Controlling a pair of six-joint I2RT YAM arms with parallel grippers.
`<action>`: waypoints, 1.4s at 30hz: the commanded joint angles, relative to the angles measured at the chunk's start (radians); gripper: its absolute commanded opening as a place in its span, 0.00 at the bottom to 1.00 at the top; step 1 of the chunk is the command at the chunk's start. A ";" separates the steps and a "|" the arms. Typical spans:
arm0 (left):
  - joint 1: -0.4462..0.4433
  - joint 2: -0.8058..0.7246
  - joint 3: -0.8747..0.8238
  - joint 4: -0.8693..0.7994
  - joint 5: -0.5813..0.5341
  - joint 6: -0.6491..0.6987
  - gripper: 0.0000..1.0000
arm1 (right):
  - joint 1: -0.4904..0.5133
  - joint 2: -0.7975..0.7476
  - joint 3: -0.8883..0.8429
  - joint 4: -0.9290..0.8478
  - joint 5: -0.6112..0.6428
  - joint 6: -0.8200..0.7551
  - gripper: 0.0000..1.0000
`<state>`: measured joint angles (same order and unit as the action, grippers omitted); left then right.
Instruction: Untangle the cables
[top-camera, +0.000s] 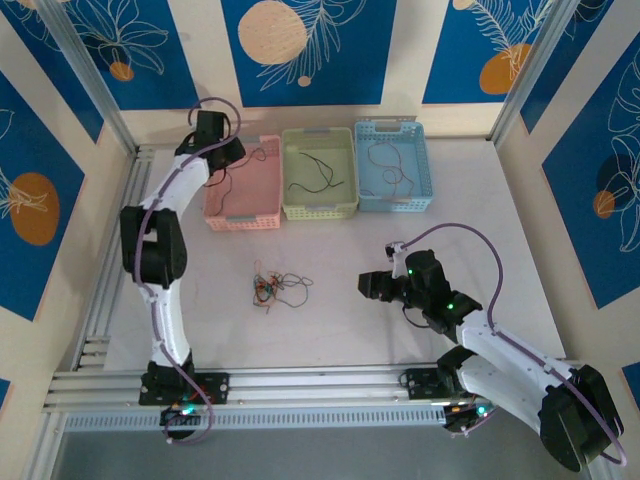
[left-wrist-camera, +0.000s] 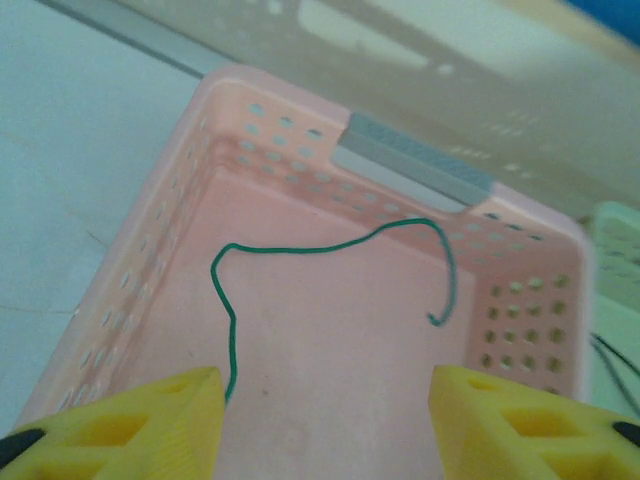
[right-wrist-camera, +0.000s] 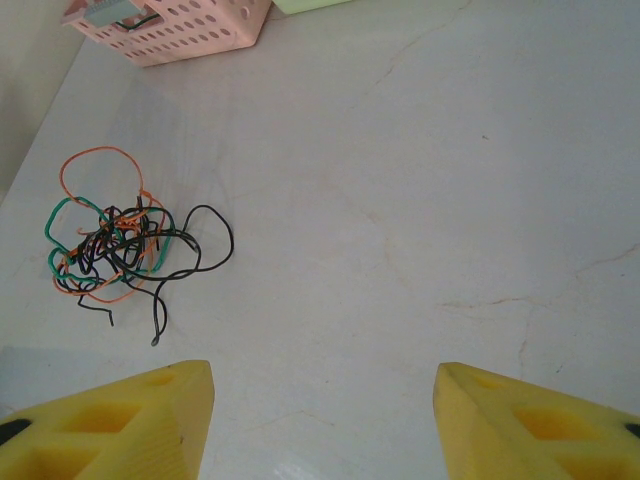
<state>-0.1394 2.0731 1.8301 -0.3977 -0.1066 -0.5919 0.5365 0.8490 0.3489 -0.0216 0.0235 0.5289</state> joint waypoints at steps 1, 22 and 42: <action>0.006 -0.224 -0.111 0.069 0.106 0.005 0.57 | 0.003 -0.007 0.002 0.010 0.003 0.005 0.61; -0.348 -1.316 -1.365 0.128 0.219 -0.048 0.61 | 0.242 0.544 0.374 0.004 -0.003 -0.117 0.70; -0.370 -1.408 -1.414 0.039 0.229 -0.058 0.65 | 0.231 0.752 0.607 -0.162 -0.044 -0.153 0.00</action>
<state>-0.4961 0.6868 0.4168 -0.3344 0.0887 -0.6476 0.7963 1.6356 0.9516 -0.1535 0.0383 0.3786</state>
